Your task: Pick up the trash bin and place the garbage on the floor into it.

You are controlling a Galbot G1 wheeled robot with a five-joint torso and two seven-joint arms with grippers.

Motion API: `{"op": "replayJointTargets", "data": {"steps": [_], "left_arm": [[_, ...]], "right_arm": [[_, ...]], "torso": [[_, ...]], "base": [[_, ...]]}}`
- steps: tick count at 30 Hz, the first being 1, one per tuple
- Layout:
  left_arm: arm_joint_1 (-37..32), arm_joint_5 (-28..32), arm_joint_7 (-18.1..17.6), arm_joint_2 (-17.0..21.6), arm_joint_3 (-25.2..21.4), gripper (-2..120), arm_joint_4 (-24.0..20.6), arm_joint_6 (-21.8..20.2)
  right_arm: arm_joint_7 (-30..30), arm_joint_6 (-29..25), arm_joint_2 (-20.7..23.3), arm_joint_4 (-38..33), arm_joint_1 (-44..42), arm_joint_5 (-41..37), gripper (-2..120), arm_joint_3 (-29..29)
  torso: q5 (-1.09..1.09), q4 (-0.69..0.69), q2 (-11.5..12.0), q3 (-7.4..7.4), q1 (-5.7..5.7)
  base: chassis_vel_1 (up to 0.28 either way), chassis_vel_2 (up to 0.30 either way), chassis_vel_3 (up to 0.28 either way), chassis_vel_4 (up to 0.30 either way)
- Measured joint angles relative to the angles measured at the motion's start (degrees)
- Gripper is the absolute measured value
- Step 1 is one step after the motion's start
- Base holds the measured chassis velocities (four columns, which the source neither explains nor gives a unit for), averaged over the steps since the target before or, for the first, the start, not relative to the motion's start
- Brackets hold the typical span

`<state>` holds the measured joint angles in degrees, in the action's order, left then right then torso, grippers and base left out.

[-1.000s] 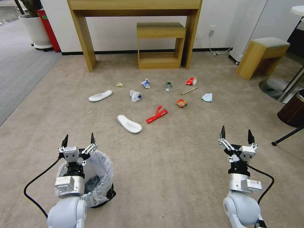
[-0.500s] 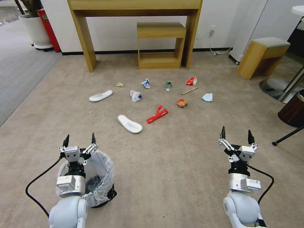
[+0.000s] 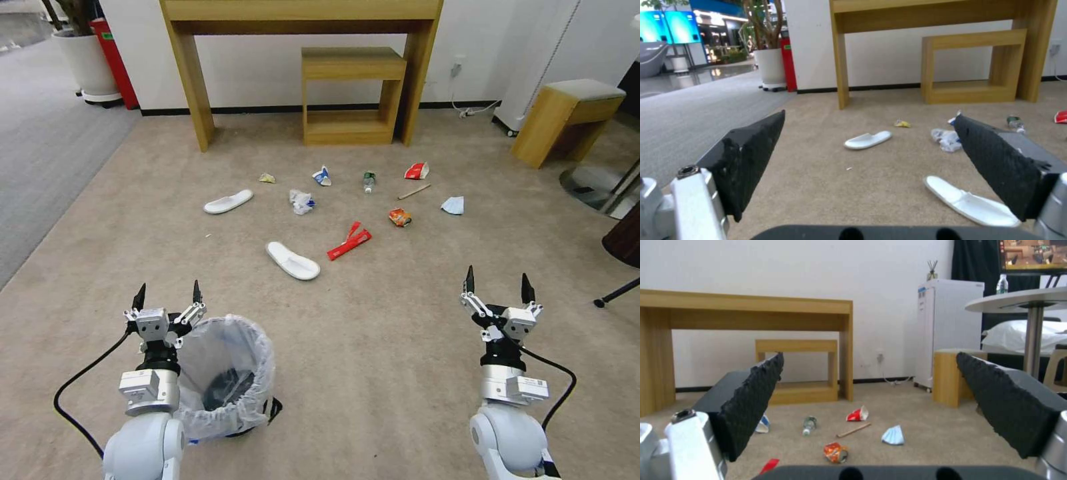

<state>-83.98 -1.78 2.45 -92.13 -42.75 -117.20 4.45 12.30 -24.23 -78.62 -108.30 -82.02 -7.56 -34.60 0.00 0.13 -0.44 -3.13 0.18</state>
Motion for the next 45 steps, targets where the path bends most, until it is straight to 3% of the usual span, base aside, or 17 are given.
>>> {"op": "replayJointTargets", "data": {"steps": [37,41,44,45], "left_arm": [[-0.7,0.9,-1.1,0.0,0.0,100,0.9,0.5],[-2.1,2.6,-2.3,0.5,-0.3,100,0.5,-2.1],[-3.9,7.1,-5.8,3.0,0.7,100,-1.2,-9.2],[-3.9,7.1,-5.8,3.0,0.7,100,-1.2,-9.2]], "right_arm": [[0.6,0.6,0.5,-0.4,-0.8,-0.3,100,-0.1],[0.9,1.5,2.0,-0.8,-1.3,-2.0,100,-0.6],[1.0,1.7,2.8,-0.9,-1.5,-2.8,100,-1.1],[1.0,1.7,2.8,-0.9,-1.5,-2.8,100,-1.1]], "torso": [[0.01,0.01,0.0,0.00,0.00],[0.02,0.01,0.0,0.00,0.00],[0.01,0.00,0.0,0.00,0.00],[0.01,0.00,0.0,0.00,0.00]], "base": [[0.000,0.000,0.000,0.000],[0.000,0.000,0.000,0.000],[0.000,0.000,0.000,0.000],[0.000,0.000,0.000,0.000]]}}
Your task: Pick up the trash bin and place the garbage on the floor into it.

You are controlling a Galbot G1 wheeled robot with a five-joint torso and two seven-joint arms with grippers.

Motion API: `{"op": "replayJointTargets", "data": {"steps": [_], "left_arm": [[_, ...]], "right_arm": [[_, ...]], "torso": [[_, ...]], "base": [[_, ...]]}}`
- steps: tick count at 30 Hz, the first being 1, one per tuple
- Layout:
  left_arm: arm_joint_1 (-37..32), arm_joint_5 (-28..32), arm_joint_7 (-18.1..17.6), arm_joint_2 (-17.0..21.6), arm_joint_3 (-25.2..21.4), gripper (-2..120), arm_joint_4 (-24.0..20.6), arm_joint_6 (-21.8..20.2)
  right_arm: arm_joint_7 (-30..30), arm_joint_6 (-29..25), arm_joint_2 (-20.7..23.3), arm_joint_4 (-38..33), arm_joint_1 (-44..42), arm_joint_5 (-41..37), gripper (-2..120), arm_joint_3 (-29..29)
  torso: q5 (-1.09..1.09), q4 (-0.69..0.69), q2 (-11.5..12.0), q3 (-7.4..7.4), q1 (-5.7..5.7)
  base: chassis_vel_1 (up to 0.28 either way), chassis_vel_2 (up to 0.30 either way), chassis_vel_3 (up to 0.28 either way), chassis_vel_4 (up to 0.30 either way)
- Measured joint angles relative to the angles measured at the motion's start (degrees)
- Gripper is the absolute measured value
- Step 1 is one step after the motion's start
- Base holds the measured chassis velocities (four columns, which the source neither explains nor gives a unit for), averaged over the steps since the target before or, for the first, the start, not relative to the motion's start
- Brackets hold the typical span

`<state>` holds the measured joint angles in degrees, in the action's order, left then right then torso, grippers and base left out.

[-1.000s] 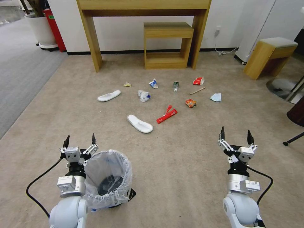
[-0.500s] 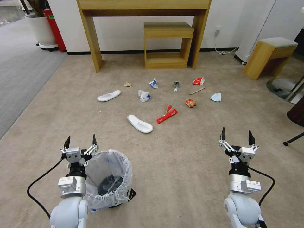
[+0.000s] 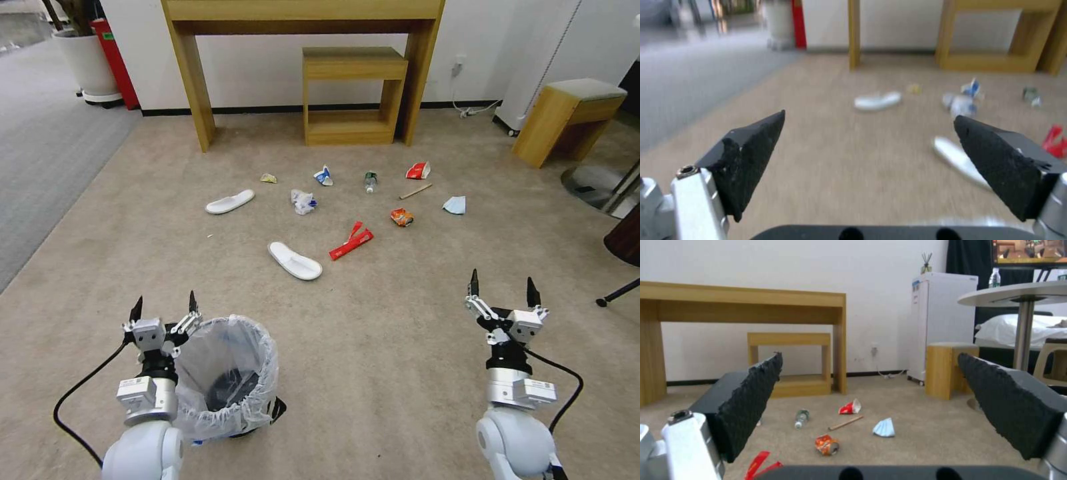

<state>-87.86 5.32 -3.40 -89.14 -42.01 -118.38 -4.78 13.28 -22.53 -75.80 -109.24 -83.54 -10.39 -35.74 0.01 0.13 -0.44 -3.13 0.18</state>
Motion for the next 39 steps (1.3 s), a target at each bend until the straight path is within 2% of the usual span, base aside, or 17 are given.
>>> {"op": "replayJointTargets", "data": {"steps": [2,3,4,7,16,21,28,39], "left_arm": [[-1.2,2.9,-3.2,1.7,1.2,100,-1.6,-4.4],[-1.7,4.3,-4.6,2.4,1.9,100,-2.2,-5.8],[-1.7,4.3,-4.6,2.4,1.9,100,-2.2,-5.8],[-3.3,8.8,-10.4,5.1,3.6,100,-4.4,-10.5],[-6.1,16.1,-17.7,10.0,5.7,100,-7.0,-16.2],[-6.7,16.7,-19.4,11.1,6.6,100,-6.8,-17.2],[-7.2,21.5,-23.6,13.5,8.3,100,-6.8,-20.8],[-7.1,26.3,-28.0,15.8,9.6,100,-5.7,-23.2]], "right_arm": [[0.0,0.2,0.1,-0.3,-0.2,-0.2,100,0.0],[0.1,0.3,0.1,-0.4,-0.2,-0.2,100,0.0],[0.1,0.3,0.1,-0.4,-0.2,-0.2,100,0.0],[0.2,0.7,0.2,-0.6,-0.5,0.0,100,0.1],[0.7,1.2,0.7,-1.2,-1.3,0.0,100,0.1],[0.9,1.4,0.7,-1.7,-1.6,0.0,100,0.0],[1.7,2.4,0.6,-2.7,-2.3,0.1,100,-0.3],[2.2,4.3,0.6,-3.6,-2.6,-0.5,100,-0.6]], "torso": [[-0.02,0.00,0.0,0.00,0.00],[-0.02,0.00,0.0,0.00,0.00],[-0.02,0.00,0.0,0.00,0.00],[-0.02,0.01,0.0,0.00,0.00],[-0.01,0.01,0.0,0.00,0.00],[-0.01,0.01,0.0,0.00,0.00],[-0.01,0.01,0.0,0.00,0.00],[-0.01,0.01,0.0,0.00,0.00]], "base": [[0.000,0.000,0.000,0.000],[0.000,0.000,0.000,0.000],[0.000,0.000,0.000,0.000],[0.000,0.000,0.000,0.000],[0.000,0.000,0.000,0.000],[0.000,0.000,0.000,0.000],[0.000,0.000,0.000,0.000],[0.000,0.000,0.000,0.000]]}}
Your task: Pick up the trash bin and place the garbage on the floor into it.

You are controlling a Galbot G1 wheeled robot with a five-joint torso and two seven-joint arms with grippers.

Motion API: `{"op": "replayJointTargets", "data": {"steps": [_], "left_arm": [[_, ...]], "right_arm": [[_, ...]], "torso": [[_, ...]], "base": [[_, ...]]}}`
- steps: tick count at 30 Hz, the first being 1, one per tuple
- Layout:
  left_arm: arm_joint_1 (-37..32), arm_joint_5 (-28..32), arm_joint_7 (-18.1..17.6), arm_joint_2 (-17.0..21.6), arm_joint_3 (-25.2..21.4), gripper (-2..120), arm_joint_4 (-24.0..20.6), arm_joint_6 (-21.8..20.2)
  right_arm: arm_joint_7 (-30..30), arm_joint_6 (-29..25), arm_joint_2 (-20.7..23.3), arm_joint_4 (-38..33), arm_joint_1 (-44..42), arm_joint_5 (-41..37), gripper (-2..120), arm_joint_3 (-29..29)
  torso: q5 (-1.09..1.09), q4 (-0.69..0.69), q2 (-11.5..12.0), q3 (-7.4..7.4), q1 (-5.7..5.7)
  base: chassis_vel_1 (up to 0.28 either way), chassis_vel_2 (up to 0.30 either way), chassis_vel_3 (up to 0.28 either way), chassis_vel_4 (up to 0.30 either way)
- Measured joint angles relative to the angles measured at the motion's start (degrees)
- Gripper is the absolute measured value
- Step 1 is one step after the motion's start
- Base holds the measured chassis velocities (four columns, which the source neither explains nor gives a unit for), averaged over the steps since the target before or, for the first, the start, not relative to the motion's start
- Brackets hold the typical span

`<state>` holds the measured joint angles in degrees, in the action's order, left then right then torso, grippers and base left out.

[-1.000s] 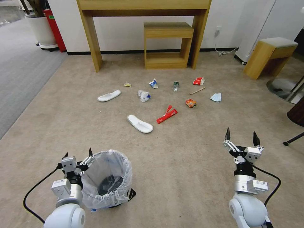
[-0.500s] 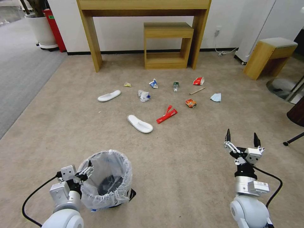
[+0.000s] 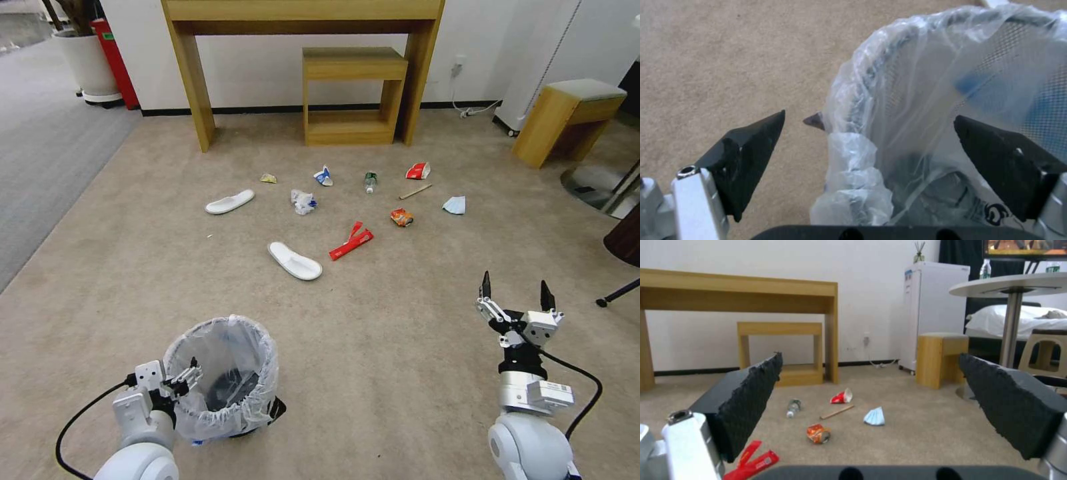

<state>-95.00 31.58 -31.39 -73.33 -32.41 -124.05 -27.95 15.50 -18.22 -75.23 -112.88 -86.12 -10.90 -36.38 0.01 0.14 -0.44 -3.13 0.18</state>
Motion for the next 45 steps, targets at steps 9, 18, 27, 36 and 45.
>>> {"op": "replayJointTargets", "data": {"steps": [9,18,27,36,45], "left_arm": [[0.8,2.3,-1.9,1.4,0.3,100,0.7,-1.0],[2.5,3.5,-2.8,1.8,0.6,99,2.9,-1.4],[3.4,4.8,-3.7,1.8,1.3,99,4.2,-1.6],[3.4,4.9,-3.8,1.6,1.5,98,4.2,-1.9],[3.9,5.0,-4.1,1.0,1.4,98,5.4,-1.8]], "right_arm": [[0.1,0.5,-0.5,0.3,0.2,0.1,100,0.4],[0.1,0.6,-1.0,1.2,0.5,0.8,100,0.6],[0.1,0.6,-1.2,1.7,0.5,1.3,100,0.6],[0.0,0.6,-1.4,1.4,0.3,1.7,100,0.7],[-0.1,0.5,-1.4,1.8,0.3,1.8,100,0.9]], "torso": [[-0.01,0.00,0.0,0.00,0.00],[0.00,0.00,0.0,0.00,0.00],[0.00,0.00,0.0,0.00,0.00],[-0.01,0.00,0.0,0.00,0.00],[-0.03,0.00,0.0,0.00,0.00]], "base": [[0.000,0.000,0.000,0.000],[0.000,0.000,0.000,0.000],[0.000,0.000,0.000,0.000],[0.000,0.000,0.000,0.000],[0.000,0.000,0.000,0.000]]}}
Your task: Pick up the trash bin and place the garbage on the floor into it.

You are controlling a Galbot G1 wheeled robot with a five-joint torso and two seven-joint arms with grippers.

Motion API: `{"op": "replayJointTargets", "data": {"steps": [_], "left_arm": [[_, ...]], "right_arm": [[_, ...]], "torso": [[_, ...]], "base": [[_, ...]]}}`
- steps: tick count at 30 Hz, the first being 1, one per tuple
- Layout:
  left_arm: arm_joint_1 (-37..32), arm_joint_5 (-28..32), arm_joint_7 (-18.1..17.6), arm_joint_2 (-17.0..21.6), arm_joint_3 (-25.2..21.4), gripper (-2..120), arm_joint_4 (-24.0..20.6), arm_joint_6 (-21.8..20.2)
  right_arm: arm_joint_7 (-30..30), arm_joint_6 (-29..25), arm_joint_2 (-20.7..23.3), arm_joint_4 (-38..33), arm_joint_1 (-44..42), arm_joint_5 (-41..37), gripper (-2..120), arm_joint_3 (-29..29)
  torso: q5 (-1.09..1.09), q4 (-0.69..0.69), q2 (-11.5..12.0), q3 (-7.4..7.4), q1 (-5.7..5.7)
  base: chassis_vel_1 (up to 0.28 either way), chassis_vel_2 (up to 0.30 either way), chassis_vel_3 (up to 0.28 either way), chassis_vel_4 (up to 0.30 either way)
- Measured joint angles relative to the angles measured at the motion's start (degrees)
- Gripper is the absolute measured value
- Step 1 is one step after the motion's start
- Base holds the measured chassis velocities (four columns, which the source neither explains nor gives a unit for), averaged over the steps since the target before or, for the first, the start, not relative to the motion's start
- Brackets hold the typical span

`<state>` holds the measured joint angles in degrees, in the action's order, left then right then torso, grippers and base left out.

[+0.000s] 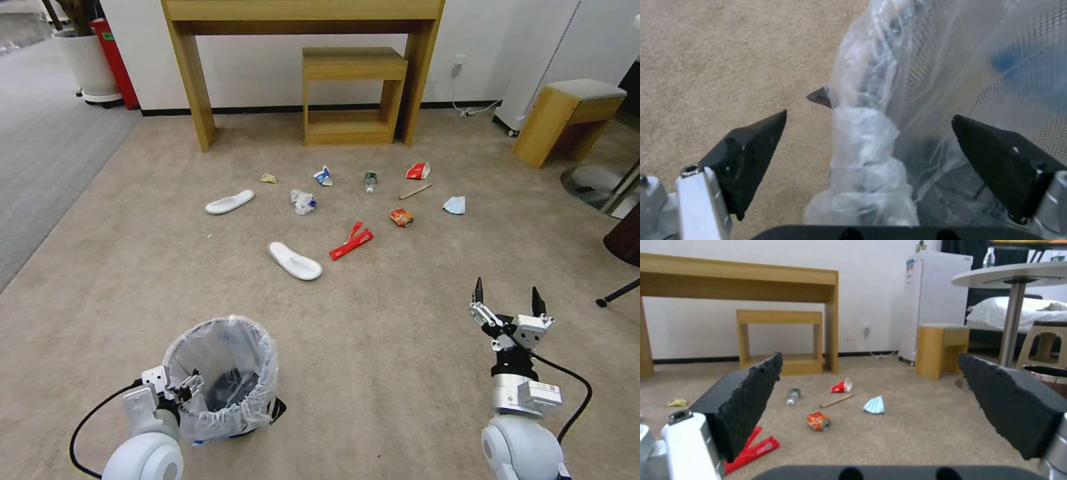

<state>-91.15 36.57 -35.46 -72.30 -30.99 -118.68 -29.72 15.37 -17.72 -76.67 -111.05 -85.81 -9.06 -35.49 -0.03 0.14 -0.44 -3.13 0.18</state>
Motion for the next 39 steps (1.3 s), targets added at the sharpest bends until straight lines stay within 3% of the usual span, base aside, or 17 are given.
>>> {"op": "replayJointTargets", "data": {"steps": [27,36,39], "left_arm": [[0.6,-0.8,-0.2,-1.9,0.7,96,1.8,0.3],[0.1,-1.0,0.0,-1.9,0.5,69,0.7,0.3],[-0.5,-1.1,0.2,-1.9,0.5,54,0.0,0.3]], "right_arm": [[-0.1,-0.2,0.9,0.7,0.7,0.0,98,0.3],[-0.1,0.3,0.9,-0.4,0.3,0.0,96,0.3],[-0.1,0.6,0.9,-1.1,-0.1,0.1,96,0.0]], "torso": [[0.01,0.00,0.0,0.00,0.00],[0.07,0.01,0.0,-0.01,0.00],[0.08,0.02,0.0,-0.01,0.00]], "base": [[0.000,0.000,0.000,0.000],[0.000,0.000,0.000,0.000],[0.000,0.000,0.000,0.000]]}}
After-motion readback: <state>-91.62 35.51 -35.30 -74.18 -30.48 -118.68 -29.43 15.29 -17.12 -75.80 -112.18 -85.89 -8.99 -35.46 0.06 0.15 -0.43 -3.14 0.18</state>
